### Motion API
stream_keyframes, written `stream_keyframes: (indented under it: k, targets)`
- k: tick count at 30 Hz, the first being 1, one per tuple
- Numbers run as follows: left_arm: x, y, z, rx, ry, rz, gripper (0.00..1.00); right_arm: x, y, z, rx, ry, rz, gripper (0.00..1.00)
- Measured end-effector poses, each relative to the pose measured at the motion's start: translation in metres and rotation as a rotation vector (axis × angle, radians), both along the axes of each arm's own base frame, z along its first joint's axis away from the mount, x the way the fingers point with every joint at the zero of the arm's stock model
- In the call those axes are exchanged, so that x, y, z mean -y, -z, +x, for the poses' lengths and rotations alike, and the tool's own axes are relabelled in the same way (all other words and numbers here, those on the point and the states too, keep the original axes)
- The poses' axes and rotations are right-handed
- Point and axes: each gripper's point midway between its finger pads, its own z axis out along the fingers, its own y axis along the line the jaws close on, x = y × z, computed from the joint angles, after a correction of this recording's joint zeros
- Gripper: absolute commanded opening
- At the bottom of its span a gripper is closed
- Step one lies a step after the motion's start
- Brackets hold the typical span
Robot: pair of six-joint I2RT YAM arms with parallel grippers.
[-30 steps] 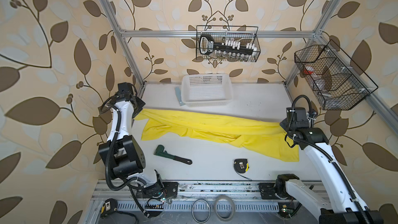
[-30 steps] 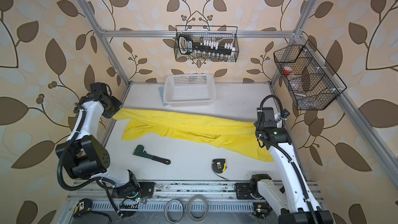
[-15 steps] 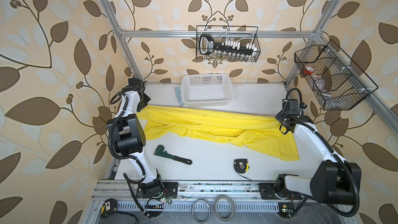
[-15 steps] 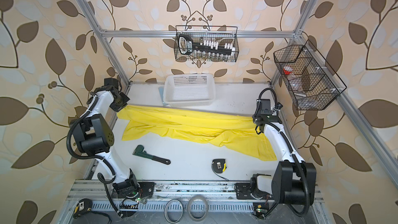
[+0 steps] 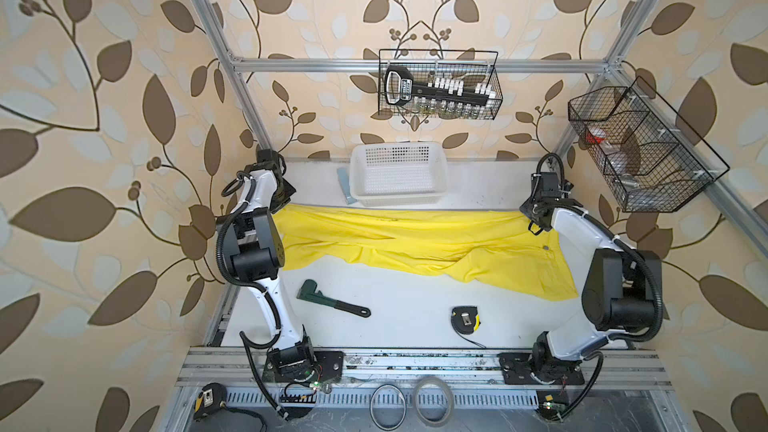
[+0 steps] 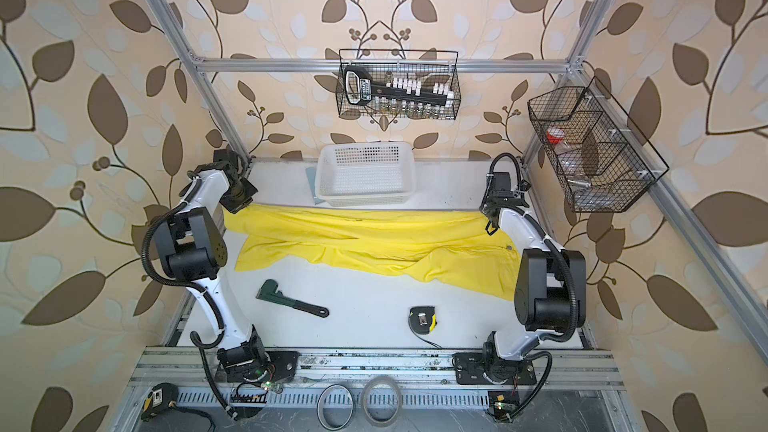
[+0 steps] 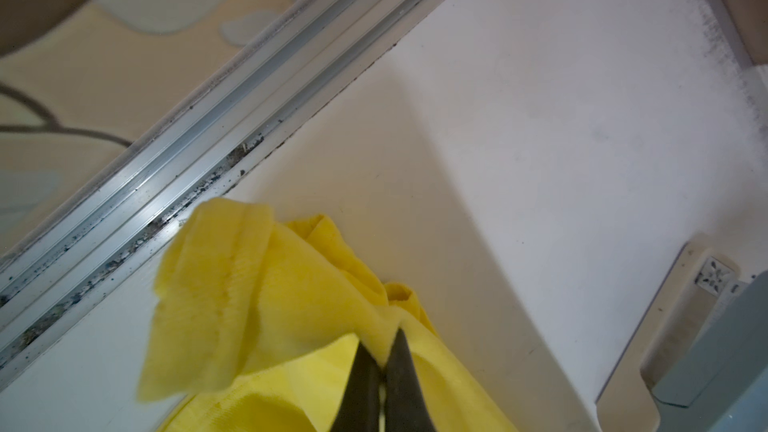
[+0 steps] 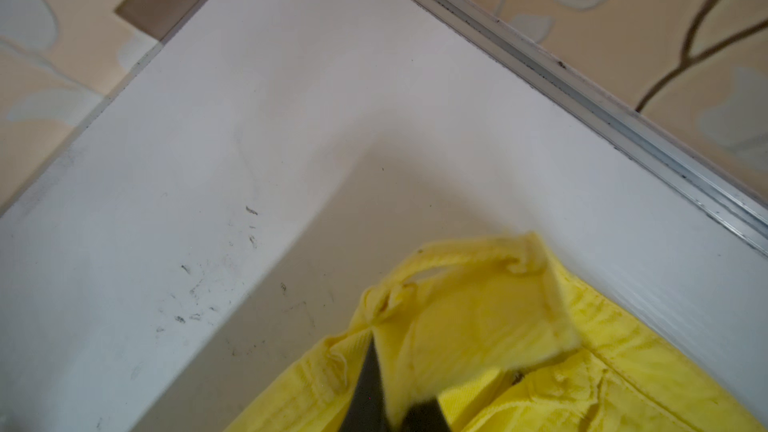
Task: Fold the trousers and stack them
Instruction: 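Release the trousers and move both grippers toward the trouser edges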
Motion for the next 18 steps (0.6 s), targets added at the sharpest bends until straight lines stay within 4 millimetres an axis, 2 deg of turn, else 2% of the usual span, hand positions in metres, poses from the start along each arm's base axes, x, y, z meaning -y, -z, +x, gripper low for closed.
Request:
stream_keyframes:
  k: [4,7,11,15,18]
  targets:
    - [-0.002,0.004,0.008,-0.004,0.004,0.0,0.09,0.001,0.019,0.012,-0.032,-0.002,0.001,0.05]
    - [0.0,0.009,0.012,-0.016,0.015,-0.002,0.13,0.001,0.031,0.019,-0.05,-0.003,0.003,0.1]
    - [0.002,0.013,0.017,-0.021,0.031,0.006,0.2,0.001,0.04,0.032,-0.064,-0.014,0.006,0.23]
    - [0.001,0.009,0.019,-0.019,0.039,0.014,0.27,0.002,0.041,0.043,-0.057,-0.026,0.01,0.46]
    - [0.0,0.003,0.022,-0.008,0.051,0.023,0.33,0.002,0.036,0.051,-0.046,-0.044,0.012,0.52]
